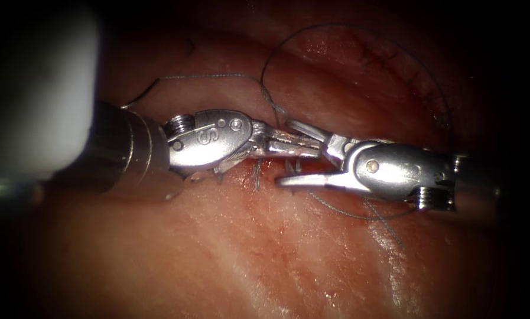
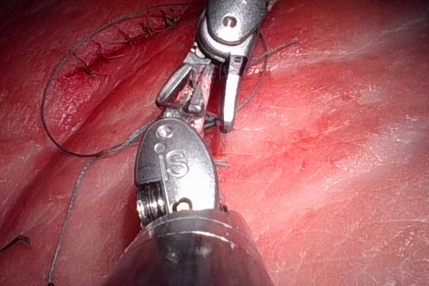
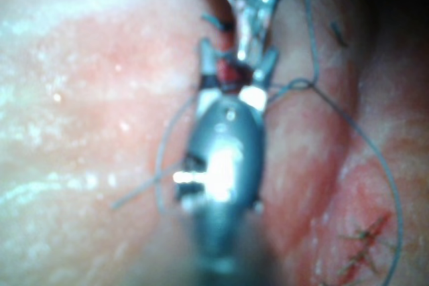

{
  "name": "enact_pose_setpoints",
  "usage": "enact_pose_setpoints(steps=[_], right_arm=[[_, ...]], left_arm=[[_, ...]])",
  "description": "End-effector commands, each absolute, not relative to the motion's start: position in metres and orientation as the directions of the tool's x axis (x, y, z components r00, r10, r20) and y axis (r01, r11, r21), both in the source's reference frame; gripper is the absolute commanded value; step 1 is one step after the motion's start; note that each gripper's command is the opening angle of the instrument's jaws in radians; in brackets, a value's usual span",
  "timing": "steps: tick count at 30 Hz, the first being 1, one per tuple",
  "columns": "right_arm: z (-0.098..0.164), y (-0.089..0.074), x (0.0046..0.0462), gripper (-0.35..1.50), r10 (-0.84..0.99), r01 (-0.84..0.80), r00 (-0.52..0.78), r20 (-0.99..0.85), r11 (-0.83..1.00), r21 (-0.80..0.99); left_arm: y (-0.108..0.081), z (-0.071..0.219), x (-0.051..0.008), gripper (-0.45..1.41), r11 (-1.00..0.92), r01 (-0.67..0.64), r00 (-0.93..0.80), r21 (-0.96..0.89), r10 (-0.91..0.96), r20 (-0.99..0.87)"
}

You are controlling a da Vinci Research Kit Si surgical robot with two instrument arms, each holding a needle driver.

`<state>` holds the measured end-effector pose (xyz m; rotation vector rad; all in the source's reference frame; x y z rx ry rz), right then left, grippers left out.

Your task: Wound Closure

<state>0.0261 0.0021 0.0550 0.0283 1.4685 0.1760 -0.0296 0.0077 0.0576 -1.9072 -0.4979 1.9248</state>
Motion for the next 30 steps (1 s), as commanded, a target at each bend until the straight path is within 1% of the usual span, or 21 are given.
enact_pose_setpoints(steps=[1, 6, 13, 20, 30], right_arm=[[0.0557, 0.0014, 0.0277, 1.43, 0.148, -0.098, 0.090, -0.985, 0.985, 0.139], [0.0563, 0.0008, 0.0294, 1.45, 0.165, -0.088, 0.097, -0.981, 0.984, 0.157], [0.0558, -0.0005, 0.0299, 1.47, 0.187, -0.076, 0.084, -0.979, 0.981, 0.180], [0.0557, -0.0021, 0.0315, 1.48, 0.190, -0.059, 0.094, -0.977, 0.981, 0.185], [0.0567, -0.0013, 0.0318, 1.48, 0.190, -0.069, 0.103, -0.976, 0.981, 0.184]], left_arm=[[0.0071, 0.0583, -0.0300, -0.45, -0.862, -0.020, -0.004, -0.506, 0.506, -0.862], [0.0070, 0.0582, -0.0301, -0.45, -0.862, -0.019, -0.004, -0.506, 0.506, -0.862], [0.0071, 0.0581, -0.0302, -0.45, -0.862, -0.020, -0.004, -0.507, 0.507, -0.862], [0.0074, 0.0581, -0.0305, -0.45, -0.858, -0.021, -0.002, -0.513, 0.513, -0.858], [0.0076, 0.0578, -0.0307, -0.45, -0.856, -0.021, 0.000, -0.516, 0.517, -0.856]])
